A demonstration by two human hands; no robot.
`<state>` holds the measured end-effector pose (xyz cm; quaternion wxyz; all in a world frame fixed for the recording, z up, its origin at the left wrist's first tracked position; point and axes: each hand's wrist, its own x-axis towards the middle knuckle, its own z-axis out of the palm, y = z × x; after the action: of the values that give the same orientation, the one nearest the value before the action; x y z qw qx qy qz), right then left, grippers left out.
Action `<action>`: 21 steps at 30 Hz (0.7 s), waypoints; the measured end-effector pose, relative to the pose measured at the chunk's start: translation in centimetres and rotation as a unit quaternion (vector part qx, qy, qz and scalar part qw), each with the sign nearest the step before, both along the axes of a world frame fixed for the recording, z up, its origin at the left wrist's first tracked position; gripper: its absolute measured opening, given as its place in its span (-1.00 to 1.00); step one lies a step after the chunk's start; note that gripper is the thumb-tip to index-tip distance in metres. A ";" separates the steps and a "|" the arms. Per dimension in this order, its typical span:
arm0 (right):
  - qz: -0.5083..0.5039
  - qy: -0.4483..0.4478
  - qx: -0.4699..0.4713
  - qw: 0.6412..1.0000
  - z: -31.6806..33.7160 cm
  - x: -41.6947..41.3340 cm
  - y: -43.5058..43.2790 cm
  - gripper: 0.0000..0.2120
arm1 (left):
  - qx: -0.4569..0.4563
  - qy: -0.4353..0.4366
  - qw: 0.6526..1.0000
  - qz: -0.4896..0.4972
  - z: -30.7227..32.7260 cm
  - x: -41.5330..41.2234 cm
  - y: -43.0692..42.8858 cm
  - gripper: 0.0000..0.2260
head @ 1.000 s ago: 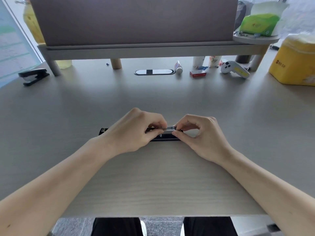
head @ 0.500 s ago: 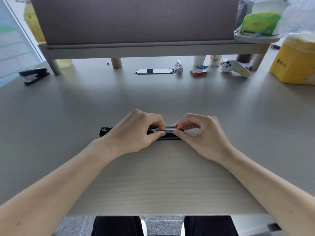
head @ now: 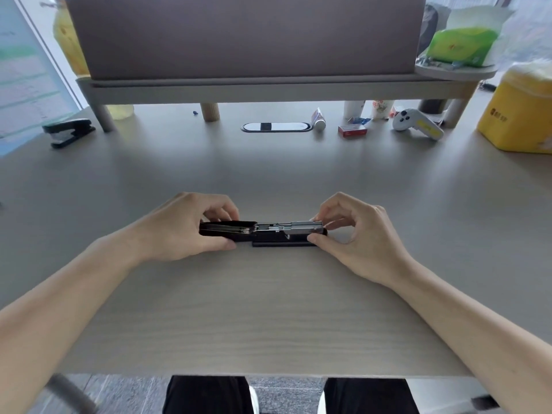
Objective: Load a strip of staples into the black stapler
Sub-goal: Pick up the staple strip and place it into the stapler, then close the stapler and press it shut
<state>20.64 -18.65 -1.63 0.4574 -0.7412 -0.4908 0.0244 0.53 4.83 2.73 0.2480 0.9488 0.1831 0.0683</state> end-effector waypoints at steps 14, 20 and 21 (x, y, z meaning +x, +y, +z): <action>-0.011 0.030 -0.021 0.999 0.2 -0.2 0.1 -0.69 | 0.130 0.014 0.989 -0.061 6.5 2.7 -2.1 -0.54; -0.018 0.031 -0.020 0.999 0.1 -0.2 0.3 -0.66 | 0.044 -0.044 0.996 -0.057 5.0 5.1 -4.5 -0.62; -0.019 0.032 -0.020 0.999 0.1 -0.2 0.3 -0.65 | 0.043 -0.040 0.996 -0.064 4.5 5.5 -4.8 -0.66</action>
<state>20.43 -18.39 -1.49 0.4584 -0.7580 -0.4613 0.0498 6.04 0.01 7.20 0.2175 0.9650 0.1092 0.0979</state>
